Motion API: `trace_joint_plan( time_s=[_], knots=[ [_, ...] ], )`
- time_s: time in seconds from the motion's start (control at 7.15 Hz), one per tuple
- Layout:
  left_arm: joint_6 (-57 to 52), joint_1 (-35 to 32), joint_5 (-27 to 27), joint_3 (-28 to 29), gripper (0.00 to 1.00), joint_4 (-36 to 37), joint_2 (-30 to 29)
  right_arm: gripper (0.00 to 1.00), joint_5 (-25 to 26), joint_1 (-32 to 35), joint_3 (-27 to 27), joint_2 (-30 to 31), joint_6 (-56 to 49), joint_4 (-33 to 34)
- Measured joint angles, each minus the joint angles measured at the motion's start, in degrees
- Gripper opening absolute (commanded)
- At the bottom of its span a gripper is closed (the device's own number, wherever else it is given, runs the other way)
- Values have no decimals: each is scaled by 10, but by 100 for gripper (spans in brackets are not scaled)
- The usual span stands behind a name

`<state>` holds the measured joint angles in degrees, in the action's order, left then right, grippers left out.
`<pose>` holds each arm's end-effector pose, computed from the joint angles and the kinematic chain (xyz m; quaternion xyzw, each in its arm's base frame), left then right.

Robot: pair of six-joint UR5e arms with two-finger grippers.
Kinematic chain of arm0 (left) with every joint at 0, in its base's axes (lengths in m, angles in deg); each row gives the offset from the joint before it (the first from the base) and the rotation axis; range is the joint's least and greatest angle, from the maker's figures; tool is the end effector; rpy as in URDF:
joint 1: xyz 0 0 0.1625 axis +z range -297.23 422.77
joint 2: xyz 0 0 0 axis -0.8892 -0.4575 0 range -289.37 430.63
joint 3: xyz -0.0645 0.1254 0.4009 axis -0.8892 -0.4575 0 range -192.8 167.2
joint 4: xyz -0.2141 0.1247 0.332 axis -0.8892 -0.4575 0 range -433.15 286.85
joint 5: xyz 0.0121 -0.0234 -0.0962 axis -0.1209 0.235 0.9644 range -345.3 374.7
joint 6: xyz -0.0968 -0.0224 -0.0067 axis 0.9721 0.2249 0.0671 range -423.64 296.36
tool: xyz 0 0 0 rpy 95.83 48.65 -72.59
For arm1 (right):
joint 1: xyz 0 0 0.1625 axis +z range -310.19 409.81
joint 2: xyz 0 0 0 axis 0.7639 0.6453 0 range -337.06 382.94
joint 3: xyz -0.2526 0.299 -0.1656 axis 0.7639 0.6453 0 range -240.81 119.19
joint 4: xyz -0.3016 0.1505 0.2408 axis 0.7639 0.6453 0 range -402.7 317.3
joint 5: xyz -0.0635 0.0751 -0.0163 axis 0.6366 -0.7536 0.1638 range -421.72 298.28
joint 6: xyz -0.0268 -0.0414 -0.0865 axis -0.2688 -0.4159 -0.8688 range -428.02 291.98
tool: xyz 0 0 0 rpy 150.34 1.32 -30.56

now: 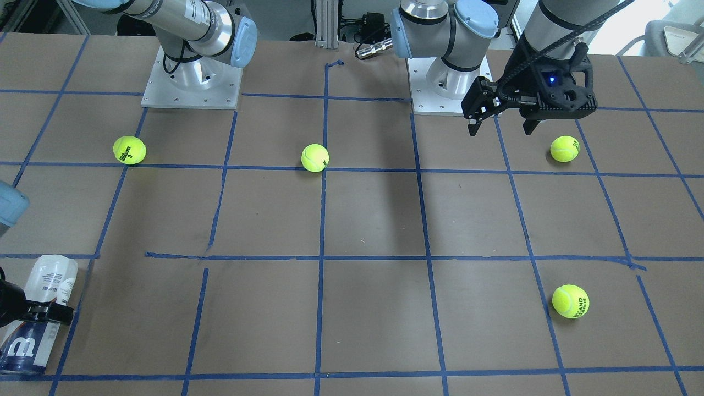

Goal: Lift up tennis ball bucket
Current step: 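Lower the right gripper around the upright Wilson tennis ball can and close, then lift the can with the right gripper and carry it toward the left arm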

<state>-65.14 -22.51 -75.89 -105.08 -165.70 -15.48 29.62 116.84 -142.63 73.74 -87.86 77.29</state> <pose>-0.0939 -0.4706 0.4963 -0.0280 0.9996 0.0084 0.0047 -0.1536 -0.6981 0.1885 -0.0272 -0.9995 -0.0127 0.0076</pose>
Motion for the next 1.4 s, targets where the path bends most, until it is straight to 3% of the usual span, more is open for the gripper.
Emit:
trace_joint_plan(
  time_s=[0.56,0.7,0.84,1.12,1.26,1.4],
  knots=[
    [0,1,0,0,100,1,1,96,2,-1,-1,-7,-7,-1],
    [0,1,0,0,100,0,1,91,2,-1,-1,-7,-8,-1],
    [0,1,0,0,100,0,1,79,3,-1,-1,-8,-8,-1],
    [0,1,-1,0,100,0,1,74,5,-1,0,-7,-11,-1],
    [0,1,-1,0,100,0,1,56,9,-1,1,-7,-12,-1],
    [0,1,-1,0,100,0,1,57,10,-1,1,-7,-14,0]
  ],
)
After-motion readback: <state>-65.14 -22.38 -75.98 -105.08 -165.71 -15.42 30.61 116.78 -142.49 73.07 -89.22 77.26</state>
